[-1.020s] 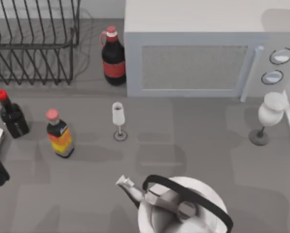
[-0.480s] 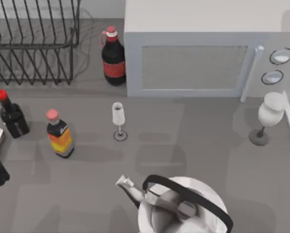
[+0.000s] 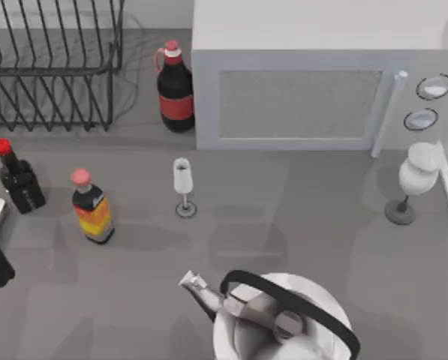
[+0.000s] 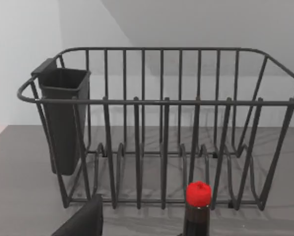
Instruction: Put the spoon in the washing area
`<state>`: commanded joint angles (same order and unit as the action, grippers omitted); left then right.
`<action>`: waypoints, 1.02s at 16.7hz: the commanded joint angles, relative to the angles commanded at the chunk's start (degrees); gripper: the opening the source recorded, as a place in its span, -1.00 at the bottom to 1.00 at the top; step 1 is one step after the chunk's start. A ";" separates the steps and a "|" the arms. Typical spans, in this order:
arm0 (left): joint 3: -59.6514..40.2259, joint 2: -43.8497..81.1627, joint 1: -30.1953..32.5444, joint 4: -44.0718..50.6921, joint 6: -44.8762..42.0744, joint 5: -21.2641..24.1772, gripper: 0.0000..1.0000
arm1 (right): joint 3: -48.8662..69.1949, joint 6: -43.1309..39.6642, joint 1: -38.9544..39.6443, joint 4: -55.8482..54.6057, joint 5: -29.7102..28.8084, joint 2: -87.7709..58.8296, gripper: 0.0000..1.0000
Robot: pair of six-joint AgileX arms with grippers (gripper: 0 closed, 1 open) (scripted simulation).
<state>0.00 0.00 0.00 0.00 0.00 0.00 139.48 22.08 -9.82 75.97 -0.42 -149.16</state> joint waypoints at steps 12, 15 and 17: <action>0.00 0.00 0.00 0.00 0.00 0.00 1.00 | 0.00 0.00 0.00 0.00 0.00 0.00 0.96; 0.00 0.00 0.00 0.00 0.00 0.00 1.00 | 0.00 0.00 0.00 0.00 0.00 0.00 1.00; 0.00 0.00 0.00 0.00 0.00 0.00 1.00 | 0.00 0.00 0.00 0.00 0.00 0.00 1.00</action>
<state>0.00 0.00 0.00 0.00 0.00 0.00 139.48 22.08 -9.82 75.97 -0.42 -149.16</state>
